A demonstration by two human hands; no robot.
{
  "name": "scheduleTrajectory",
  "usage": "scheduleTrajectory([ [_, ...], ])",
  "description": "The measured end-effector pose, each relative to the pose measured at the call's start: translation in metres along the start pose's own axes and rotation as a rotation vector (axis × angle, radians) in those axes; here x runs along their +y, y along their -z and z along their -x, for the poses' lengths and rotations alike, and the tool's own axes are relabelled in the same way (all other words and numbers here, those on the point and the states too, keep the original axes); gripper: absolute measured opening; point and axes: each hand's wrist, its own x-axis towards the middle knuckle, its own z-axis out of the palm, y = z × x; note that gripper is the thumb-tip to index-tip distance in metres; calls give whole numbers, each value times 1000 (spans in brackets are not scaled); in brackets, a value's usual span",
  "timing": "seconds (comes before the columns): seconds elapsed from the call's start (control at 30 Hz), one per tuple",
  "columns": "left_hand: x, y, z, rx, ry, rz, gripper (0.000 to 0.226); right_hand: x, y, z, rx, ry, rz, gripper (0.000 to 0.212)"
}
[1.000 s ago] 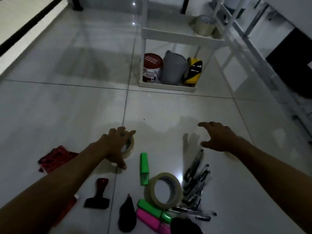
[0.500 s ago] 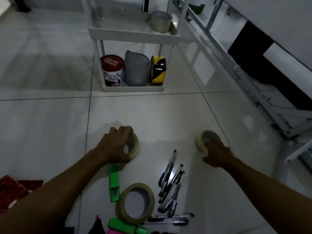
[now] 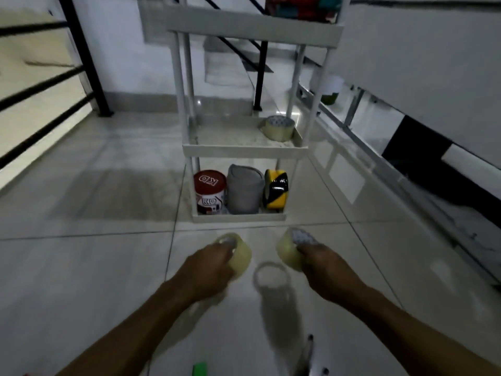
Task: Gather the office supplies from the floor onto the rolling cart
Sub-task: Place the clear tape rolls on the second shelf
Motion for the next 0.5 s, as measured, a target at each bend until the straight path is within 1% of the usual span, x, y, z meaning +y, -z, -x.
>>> scheduleTrajectory([
  [0.07, 6, 36, -14, 124, -36, -11, 38, -25, 28, -34, 91, 67, 34, 52],
  [0.13, 14, 71, -26, 239, -88, -61, 36, -48, 56, -63, 211, 127, 8, 48],
  [0.2, 21, 105, -36, 373, -159, -214, 39, -61, 78, -90, 275, 148, -2, 43],
  [0.27, 25, 135, -49, 485, -211, -373, 37, -66, 95, -120, 288, 122, -16, 40],
  [0.33, 26, 158, -65, 555, -212, -452, 36, -63, 110, -147, 314, 132, -18, 41],
  [0.4, 25, 174, -86, 604, -215, -477, 36, -60, 120, -169, 350, 173, -1, 39],
  [0.5, 20, 179, -118, 641, -206, -500, 38, -52, 121, -201, 368, 167, 43, 39],
])
